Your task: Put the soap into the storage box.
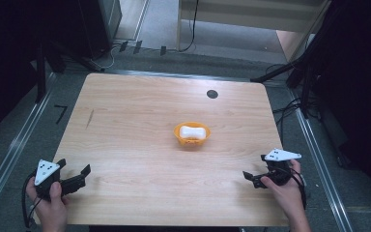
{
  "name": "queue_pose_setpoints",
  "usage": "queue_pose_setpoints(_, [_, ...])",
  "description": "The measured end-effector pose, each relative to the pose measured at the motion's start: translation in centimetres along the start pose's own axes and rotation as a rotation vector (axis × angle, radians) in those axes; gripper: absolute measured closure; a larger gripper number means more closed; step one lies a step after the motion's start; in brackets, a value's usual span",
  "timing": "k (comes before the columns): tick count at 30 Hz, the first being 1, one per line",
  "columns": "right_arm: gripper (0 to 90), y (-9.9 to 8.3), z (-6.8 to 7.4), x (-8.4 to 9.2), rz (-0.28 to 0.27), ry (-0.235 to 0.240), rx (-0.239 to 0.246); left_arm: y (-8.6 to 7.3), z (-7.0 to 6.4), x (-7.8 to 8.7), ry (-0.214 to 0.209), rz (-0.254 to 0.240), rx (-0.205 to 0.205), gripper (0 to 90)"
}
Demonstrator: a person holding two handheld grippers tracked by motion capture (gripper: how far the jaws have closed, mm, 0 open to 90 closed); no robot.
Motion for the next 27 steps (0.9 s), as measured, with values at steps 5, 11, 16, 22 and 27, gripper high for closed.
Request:
queue_pose_setpoints(5, [0.0,-1.5,-0.7,1.0,-0.026,-0.025,-0.04,0.0,0.0,0.0,0.003,0.003,-0.005,9.0])
queue_pose_setpoints(11, [0.0,-3.3,-1.1,2.0,-0.046,-0.037,-0.089,0.0,-0.1,0.0,0.005,0.005,-0.01,8.9])
queue_pose_setpoints(16, [0.0,-4.6,-1.3,2.7,-0.068,-0.046,-0.124,0.0,-0.1,0.0,0.004,0.008,-0.015,9.0])
queue_pose_setpoints(22, [0.0,-6.0,-1.9,3.6,-0.115,-0.076,-0.182,0.0,-0.1,-0.1,0.002,0.011,-0.016,8.9])
queue_pose_setpoints(27, [0.0,-6.0,-2.5,4.3,-0.184,-0.098,-0.253,-0.1,-0.1,0.0,-0.012,0.012,-0.006,8.9])
Point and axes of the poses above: each handheld gripper's, and its own axes: x roughly backward along the jaws, y roughly out of its top, z roughly to its left, the point moved 7 cm from there along -x, roughly forward along the jaws, and after that the axes turned 10 degrees about -y, right-handed, at the moved point
